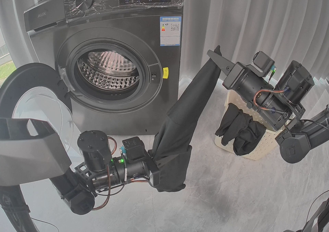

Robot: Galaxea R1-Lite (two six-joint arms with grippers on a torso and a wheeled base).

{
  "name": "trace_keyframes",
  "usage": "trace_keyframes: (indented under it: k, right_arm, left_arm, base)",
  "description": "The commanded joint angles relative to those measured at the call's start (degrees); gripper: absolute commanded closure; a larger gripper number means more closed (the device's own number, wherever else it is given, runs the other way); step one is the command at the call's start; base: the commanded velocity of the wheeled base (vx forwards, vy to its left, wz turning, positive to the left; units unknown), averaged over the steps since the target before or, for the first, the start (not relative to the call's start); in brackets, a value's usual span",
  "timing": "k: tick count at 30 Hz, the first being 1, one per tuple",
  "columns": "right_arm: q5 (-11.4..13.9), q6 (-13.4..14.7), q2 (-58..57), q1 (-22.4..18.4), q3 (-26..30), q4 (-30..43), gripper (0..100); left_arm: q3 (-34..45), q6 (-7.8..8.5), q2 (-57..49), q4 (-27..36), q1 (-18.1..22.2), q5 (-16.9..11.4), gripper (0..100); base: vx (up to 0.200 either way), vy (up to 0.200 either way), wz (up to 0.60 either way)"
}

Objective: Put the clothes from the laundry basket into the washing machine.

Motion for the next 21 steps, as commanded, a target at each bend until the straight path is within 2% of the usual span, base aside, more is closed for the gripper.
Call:
trace_keyframes:
  k: [1, 3, 6, 10, 17, 21]
  right_arm:
    - [1.3, 0.6, 2.7, -2.2, -0.2, -0.1, 100]
    - [1.3, 0.6, 2.7, -2.2, -0.2, -0.1, 100]
    - [1.8, 2.0, 6.5, -2.8, -0.1, -0.6, 100]
    - [2.7, 2.1, 10.0, -2.5, 1.1, -3.1, 100]
    - [4.8, 2.0, 14.4, -2.0, 5.7, -7.5, 100]
    - [5.3, 1.9, 15.0, -1.8, 7.9, -9.4, 100]
  left_arm:
    - [4.3, -1.05, -5.9, -1.2, -3.4, 0.0, 100]
    - [4.3, -1.05, -5.9, -1.2, -3.4, 0.0, 100]
    - [5.2, -1.14, -8.3, -1.2, -5.9, -0.2, 100]
    - [4.8, -1.23, -9.9, -1.2, -6.8, -0.2, 100]
    - [4.3, -2.2, -11.6, -1.4, -6.6, -0.2, 100]
    - [4.2, -2.2, -11.5, -1.4, -6.5, -0.1, 100]
  base:
    - [0.0, 0.0, 0.0]
    - [0.0, 0.0, 0.0]
    - [0.0, 0.0, 0.0]
    - [0.0, 0.0, 0.0]
    - [0.0, 0.0, 0.0]
    - [0.0, 0.0, 0.0]
